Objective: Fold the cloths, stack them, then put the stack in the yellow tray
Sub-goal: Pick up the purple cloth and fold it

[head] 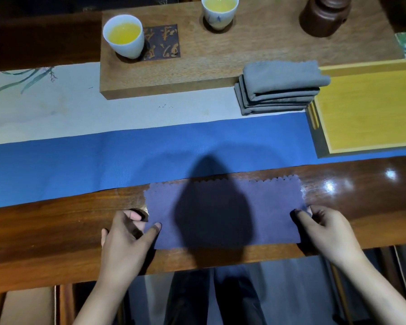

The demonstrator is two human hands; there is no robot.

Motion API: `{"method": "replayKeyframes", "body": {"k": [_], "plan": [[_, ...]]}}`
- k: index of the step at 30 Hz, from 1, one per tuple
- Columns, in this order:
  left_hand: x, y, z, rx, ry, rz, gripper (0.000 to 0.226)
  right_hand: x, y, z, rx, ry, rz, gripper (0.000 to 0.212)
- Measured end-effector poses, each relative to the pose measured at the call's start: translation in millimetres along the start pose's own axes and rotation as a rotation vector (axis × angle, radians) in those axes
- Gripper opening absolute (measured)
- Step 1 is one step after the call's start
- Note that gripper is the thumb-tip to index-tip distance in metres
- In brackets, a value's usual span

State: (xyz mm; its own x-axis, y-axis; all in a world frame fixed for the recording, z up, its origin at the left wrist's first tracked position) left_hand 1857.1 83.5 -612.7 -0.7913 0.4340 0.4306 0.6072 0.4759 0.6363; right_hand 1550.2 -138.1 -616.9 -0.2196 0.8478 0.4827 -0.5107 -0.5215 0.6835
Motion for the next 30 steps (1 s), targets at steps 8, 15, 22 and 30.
{"method": "replayKeyframes", "body": {"k": [8, 15, 22, 30], "plan": [[-1.8, 3.0, -8.1, 0.021, 0.01, -0.094, 0.027, -2.5, 2.9, 12.1, 0.055, -0.027, -0.063, 0.034], [-26.5, -6.5, -28.7, -0.189, -0.152, -0.155, 0.014, -21.0, 1.0, 34.4, 0.139, 0.135, -0.32, 0.028], [-34.3, -12.8, -31.1, -0.192, -0.325, -0.196, 0.009, -28.6, -11.1, 33.6, 0.155, 0.274, -0.346, 0.007], [-39.5, -10.9, -28.9, -0.189, -0.37, -0.261, 0.023, -24.3, -18.3, 36.0, 0.232, 0.259, -0.384, 0.007]]}}
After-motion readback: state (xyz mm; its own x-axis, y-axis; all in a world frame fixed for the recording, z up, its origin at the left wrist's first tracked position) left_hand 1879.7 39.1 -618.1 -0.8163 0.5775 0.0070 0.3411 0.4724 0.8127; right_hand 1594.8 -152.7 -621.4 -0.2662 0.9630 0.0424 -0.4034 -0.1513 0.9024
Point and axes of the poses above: each hand's wrist, its own x-axis away from the middle knuckle, its own y-axis out of the back of the hand, z = x × y, the point moved 4 cm from there along -x, towards the middle knuckle
